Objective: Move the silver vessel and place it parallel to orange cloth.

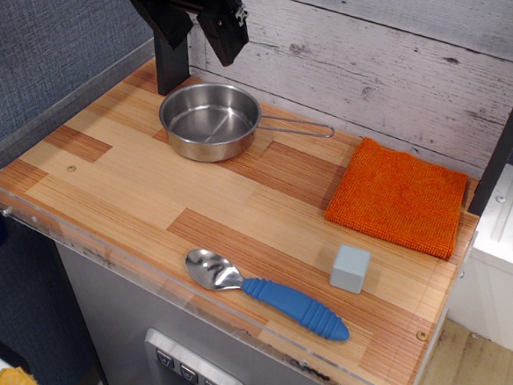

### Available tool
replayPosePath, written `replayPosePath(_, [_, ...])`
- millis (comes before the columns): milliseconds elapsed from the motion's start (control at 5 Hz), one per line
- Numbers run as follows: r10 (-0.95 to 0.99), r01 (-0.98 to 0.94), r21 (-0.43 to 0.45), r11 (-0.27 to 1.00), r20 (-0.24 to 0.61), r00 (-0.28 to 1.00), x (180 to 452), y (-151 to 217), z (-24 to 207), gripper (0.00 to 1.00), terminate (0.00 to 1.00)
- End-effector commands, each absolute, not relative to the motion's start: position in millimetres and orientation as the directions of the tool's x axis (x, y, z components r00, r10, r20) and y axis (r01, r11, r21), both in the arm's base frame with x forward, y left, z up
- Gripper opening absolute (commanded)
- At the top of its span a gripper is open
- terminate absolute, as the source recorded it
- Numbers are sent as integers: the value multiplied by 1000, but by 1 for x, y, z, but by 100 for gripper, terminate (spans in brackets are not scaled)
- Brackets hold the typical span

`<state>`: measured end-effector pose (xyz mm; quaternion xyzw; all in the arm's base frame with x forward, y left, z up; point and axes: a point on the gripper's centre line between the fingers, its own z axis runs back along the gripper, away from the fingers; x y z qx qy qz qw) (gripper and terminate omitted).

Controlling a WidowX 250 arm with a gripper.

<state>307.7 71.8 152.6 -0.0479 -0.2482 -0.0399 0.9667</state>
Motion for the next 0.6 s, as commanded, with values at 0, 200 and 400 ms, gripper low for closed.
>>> replayPosePath(0, [-54, 97, -59, 994, 510, 858, 305, 76, 164, 100, 0])
replayPosePath(200, [-54, 97, -59, 994, 510, 858, 305, 76, 164, 100, 0])
replayPosePath(400, [-54, 97, -59, 994, 510, 858, 305, 76, 164, 100, 100])
